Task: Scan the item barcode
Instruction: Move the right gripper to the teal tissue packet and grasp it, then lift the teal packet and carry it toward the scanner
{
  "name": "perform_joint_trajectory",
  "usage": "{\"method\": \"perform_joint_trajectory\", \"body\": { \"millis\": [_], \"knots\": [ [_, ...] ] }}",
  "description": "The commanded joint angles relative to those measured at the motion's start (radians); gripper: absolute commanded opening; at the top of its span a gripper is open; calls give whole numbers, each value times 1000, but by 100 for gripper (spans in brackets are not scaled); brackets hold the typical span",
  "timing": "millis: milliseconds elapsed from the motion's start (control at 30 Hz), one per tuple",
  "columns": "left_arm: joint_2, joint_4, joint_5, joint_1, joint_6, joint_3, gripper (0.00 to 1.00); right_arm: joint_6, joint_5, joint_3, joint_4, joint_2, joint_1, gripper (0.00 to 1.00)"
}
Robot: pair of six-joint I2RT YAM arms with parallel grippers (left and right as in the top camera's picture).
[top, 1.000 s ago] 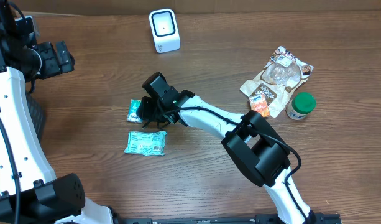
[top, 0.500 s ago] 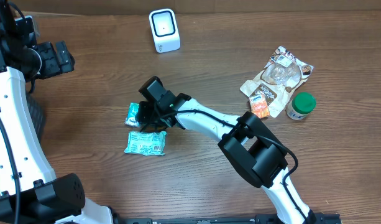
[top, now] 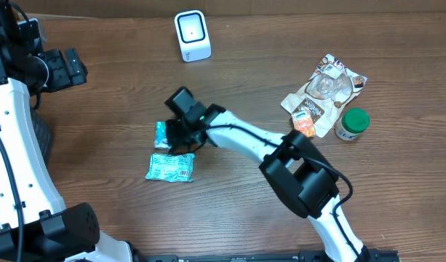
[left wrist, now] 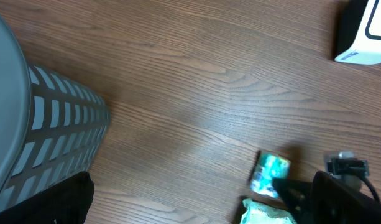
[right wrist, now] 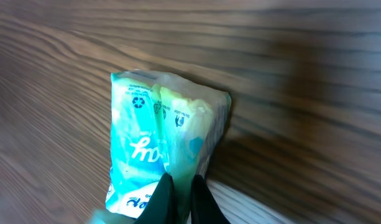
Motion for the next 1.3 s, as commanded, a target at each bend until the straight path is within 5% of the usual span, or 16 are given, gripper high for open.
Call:
{"method": "perform_joint_trajectory", "body": {
  "millis": [0, 300, 500, 667, 833, 1267],
  "knots": [
    [-3, 1, -3, 0, 22, 8, 100, -238, -8, 42, -76, -66, -73, 4],
    [-3, 1, -3, 0, 22, 8, 100, -608, 25, 74, -336, -112, -175, 4],
    [-3, 1, -3, 0, 22, 8, 99, -589, -5, 71, -355, -112, -223, 49],
    [-3, 1, -3, 0, 22, 8, 100, -441, -67, 69, -385, -112, -264, 46],
    [-3, 1, -3, 0, 22, 8, 100, -259, -165, 31, -408, -112, -278, 28],
    [-3, 1, -3, 0, 22, 8, 100, 22, -36, -67, -311, -111, -234, 34]
  ]
}}
